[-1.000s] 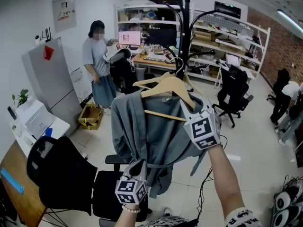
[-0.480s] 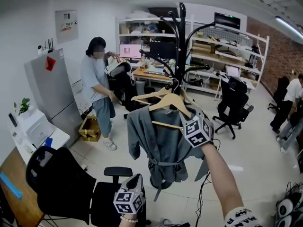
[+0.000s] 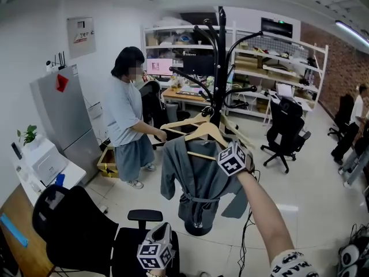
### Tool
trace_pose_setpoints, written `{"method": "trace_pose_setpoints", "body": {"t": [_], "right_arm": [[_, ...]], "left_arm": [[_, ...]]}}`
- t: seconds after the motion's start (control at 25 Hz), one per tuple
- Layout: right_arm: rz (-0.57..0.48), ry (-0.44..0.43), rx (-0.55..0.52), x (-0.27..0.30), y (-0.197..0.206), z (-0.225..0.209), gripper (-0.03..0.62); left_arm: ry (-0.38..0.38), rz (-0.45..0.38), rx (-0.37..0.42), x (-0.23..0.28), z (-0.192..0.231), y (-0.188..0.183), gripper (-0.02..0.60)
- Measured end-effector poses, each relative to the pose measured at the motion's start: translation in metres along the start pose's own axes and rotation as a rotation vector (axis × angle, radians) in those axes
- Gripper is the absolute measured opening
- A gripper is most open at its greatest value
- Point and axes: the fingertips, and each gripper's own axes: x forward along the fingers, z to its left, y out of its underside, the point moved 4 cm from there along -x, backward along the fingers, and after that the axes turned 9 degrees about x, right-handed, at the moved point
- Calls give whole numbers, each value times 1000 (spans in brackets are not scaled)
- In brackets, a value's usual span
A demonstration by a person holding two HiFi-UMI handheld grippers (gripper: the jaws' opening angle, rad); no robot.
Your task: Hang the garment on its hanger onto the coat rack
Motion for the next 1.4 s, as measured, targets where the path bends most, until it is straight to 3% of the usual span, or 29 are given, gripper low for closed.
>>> {"method": "trace_pose_setpoints", "body": {"t": [0.56, 0.64, 0.92, 1.08, 1.24, 1.4], "right_arm": [[61, 12, 50, 18, 25, 1, 115], [24, 23, 61, 13, 17, -2, 207], [-141, 49, 134, -52, -14, -9, 210], [-243, -14, 257, -116, -6, 13, 209], [-266, -107, 456, -174, 32, 65, 113], [-180, -107, 637, -206, 91, 117, 7]], "left_arm": [[-12, 10, -19, -5, 5, 7, 3], [-7, 8, -15, -6, 5, 5, 3], [13, 2, -1, -5, 9, -4, 3], [33, -2, -1, -5, 14, -8, 3], [75, -10, 16, 2, 13, -16, 3], [133, -10, 14, 14, 6, -17, 3]]}}
